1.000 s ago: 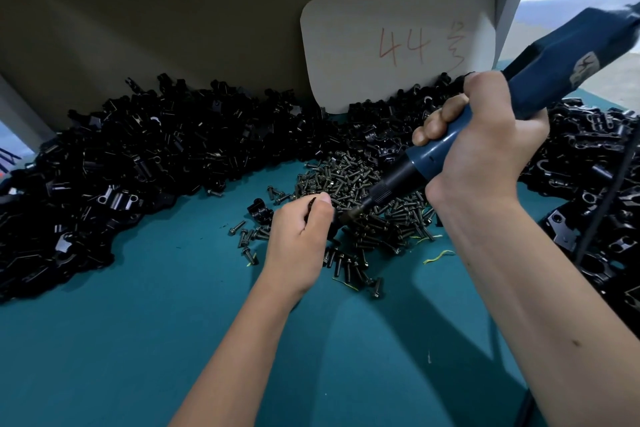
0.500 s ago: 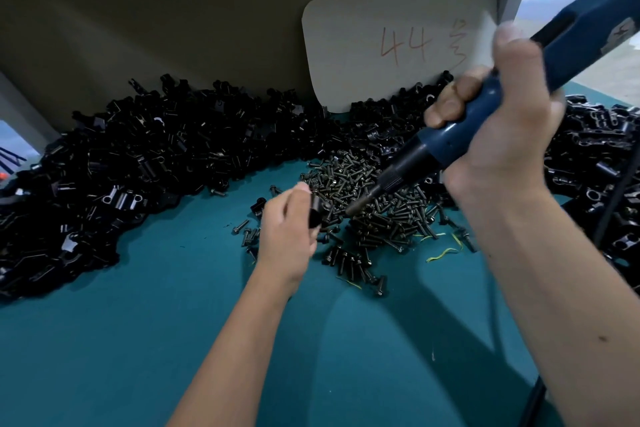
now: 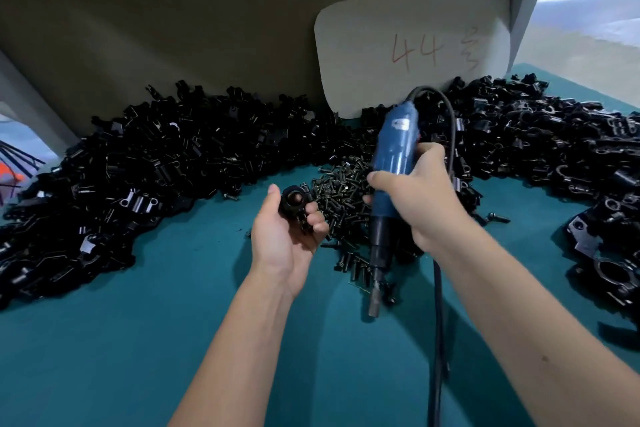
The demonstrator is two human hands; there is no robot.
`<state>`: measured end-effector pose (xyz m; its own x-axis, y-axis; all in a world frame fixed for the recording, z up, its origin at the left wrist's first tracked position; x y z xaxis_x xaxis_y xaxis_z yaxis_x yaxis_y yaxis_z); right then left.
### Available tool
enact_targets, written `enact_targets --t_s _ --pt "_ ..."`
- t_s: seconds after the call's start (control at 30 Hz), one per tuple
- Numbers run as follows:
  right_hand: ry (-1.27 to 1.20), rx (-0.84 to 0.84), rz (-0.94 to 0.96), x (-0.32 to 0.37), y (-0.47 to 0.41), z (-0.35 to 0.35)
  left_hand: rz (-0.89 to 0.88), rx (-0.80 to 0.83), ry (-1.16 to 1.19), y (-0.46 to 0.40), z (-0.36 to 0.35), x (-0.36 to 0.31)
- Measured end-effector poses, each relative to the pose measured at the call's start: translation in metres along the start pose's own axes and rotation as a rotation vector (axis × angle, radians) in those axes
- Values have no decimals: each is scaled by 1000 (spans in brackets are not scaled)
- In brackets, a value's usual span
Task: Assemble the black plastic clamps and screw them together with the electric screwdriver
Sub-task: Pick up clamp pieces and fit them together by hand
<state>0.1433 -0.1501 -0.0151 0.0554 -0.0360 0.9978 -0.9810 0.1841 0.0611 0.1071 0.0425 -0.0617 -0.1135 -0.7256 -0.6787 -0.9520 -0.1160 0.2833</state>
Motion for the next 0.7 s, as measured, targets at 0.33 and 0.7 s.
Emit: enact_targets --t_s 0.33,0.7 --pt "744 -92 551 35 21 -12 -196 24 -245 2 -7 -10" --pt "913 328 779 45 45 -57 -360 114 -498 10 -18 -7"
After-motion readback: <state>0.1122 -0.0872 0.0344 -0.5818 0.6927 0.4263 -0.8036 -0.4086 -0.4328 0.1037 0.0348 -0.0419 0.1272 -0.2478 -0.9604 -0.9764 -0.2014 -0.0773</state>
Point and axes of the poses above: each hand's wrist, its own y-axis away from the middle knuckle, its own z-axis out of the back of the hand, x = y × z, the point moved 9 cm from there along -y, towards the middle knuckle, and after that the axes turned 1 degree about -x, right-handed, at the moved point
